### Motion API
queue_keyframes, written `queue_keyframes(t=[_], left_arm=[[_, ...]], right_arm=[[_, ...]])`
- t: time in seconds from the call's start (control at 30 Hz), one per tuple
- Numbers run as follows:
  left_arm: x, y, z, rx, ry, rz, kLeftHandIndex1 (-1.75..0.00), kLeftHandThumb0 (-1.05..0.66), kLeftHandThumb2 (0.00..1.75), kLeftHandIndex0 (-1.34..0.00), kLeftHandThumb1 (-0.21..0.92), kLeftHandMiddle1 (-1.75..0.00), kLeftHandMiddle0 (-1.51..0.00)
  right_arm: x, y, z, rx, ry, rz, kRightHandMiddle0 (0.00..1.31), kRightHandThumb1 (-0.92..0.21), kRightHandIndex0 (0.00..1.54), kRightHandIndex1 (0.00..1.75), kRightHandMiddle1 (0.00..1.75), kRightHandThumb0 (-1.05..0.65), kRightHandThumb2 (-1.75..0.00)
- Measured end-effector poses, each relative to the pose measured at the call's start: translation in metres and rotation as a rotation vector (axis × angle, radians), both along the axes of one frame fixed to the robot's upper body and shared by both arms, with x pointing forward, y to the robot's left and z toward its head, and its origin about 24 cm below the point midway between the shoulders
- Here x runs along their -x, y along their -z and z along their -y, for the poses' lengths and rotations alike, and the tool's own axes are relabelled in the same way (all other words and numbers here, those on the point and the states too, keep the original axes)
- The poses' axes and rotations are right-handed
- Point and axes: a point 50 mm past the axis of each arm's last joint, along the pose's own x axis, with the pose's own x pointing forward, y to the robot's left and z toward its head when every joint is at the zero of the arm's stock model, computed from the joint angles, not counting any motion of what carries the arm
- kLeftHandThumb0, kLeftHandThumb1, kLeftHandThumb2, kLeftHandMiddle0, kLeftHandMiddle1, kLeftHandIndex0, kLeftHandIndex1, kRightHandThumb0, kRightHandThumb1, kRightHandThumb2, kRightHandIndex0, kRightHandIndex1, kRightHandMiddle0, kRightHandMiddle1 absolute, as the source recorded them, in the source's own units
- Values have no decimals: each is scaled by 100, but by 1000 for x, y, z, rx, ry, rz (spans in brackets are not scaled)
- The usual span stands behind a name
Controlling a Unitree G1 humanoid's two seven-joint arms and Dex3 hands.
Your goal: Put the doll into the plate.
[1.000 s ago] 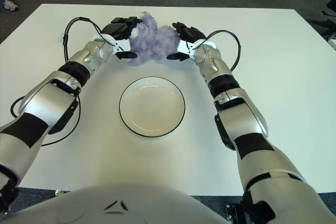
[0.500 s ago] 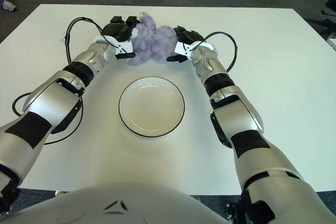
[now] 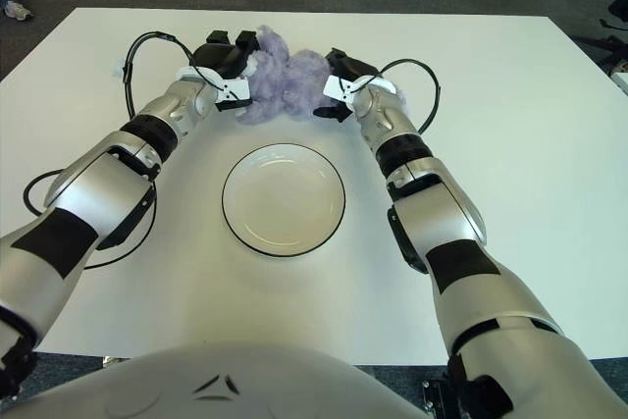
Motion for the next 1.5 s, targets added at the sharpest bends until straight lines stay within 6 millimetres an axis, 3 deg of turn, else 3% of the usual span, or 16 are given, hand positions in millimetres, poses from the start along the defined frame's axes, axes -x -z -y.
queue_keyframes(t=[0.1,0.17,0.37,0.43,0.47,0.57,0.6,0.7,0.83,1.07,1.3,1.5], left_arm=[[0,0,1,-13,6,3,-175,40,111,-6,48,-175,-45],[0,0,1,-20,8,4,-175,41,114,-7,46,-175,-47],[0,0,1,-37,18,7,-175,43,120,-12,41,-175,-52],[0,0,0,-37,18,5,-175,18,117,-21,43,-169,-56],[0,0,0,-37,18,4,-175,14,117,-22,43,-168,-57],[0,0,0,-30,19,-7,-175,4,117,-27,42,-162,-61],[0,0,0,-23,19,-13,-175,4,117,-28,41,-160,-63],[0,0,0,-5,17,-29,-175,1,118,-32,38,-152,-69],[0,-1,-1,8,14,-46,-175,0,121,-38,33,-142,-77],[-1,-2,-1,47,11,-59,-175,0,128,-50,22,-127,-89],[-1,-4,-1,86,11,-43,-175,0,138,-61,11,-121,-96],[0,-5,-3,129,3,-7,-175,0,151,-68,0,-127,-100]], right_arm=[[0,1,1,-3,8,-3,0,-44,48,164,139,34,-105],[0,2,2,-4,11,-2,0,-47,50,163,143,37,-101],[0,3,2,-6,12,-6,6,-49,53,163,161,41,-101],[0,3,2,-7,9,-5,10,-47,54,164,166,41,-104],[0,3,2,-8,8,-5,11,-47,54,164,167,42,-104],[0,3,2,-10,8,-5,17,-44,56,164,172,42,-108],[0,3,2,-11,8,-6,22,-42,59,160,173,34,-110],[0,3,3,-34,14,-8,47,-28,72,143,174,11,-125],[0,3,5,-72,20,-9,67,-11,85,132,174,3,-141],[-1,3,8,-156,37,-18,76,3,96,130,175,1,-156],[-1,3,9,-192,43,-20,77,7,99,131,175,0,-160],[-1,3,9,-201,40,-16,79,7,100,127,175,0,-160]])
